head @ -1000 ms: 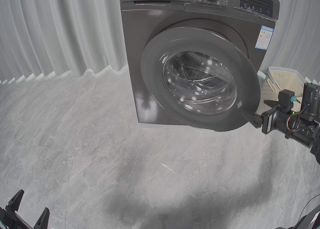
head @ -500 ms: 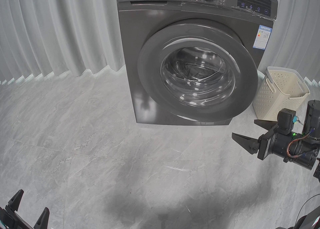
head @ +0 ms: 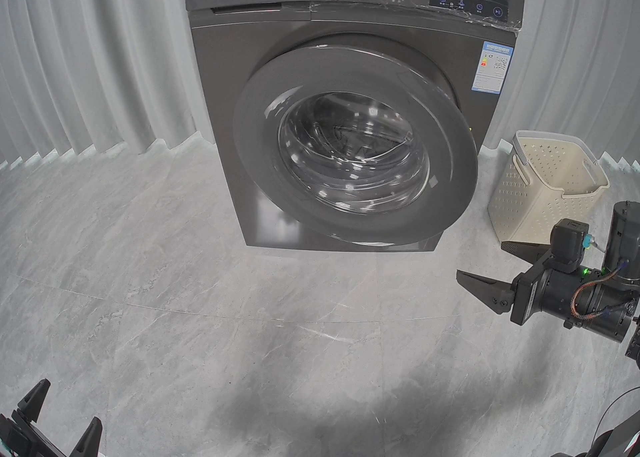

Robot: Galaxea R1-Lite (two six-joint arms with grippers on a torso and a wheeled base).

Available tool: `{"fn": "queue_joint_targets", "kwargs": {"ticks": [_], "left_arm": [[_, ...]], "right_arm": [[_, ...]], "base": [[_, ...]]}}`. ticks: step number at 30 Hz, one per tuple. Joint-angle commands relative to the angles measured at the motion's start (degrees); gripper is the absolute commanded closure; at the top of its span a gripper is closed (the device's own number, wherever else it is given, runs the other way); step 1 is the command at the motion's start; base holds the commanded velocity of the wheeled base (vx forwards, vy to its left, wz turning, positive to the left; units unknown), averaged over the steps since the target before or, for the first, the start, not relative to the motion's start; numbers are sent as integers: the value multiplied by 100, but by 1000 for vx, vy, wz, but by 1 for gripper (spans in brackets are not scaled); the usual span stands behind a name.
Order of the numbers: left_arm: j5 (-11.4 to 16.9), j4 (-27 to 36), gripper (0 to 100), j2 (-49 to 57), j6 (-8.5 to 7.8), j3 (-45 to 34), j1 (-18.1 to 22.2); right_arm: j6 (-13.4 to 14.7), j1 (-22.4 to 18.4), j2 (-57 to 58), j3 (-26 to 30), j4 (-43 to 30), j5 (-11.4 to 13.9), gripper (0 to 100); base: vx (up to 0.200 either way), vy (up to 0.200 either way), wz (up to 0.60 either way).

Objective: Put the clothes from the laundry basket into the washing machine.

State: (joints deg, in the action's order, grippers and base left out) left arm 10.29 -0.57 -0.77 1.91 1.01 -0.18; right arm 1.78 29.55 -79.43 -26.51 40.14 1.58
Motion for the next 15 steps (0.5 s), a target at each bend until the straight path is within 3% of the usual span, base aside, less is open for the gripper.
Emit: {"fn": "queue_joint_targets", "kwargs": {"ticks": [1, 2, 15], "left_arm": [[8, 5, 0, 77, -16, -5, 1], [17, 5, 0, 77, -16, -5, 1], [8, 5, 0, 77, -7, -5, 1]], "right_arm": [[24, 148, -2, 6, 2, 17, 0], [24, 191, -20, 15, 2, 17, 0], [51, 367, -28, 59, 2, 44, 0]], "base": [[0, 0, 0], [0, 0, 0], [200, 0, 0]]}}
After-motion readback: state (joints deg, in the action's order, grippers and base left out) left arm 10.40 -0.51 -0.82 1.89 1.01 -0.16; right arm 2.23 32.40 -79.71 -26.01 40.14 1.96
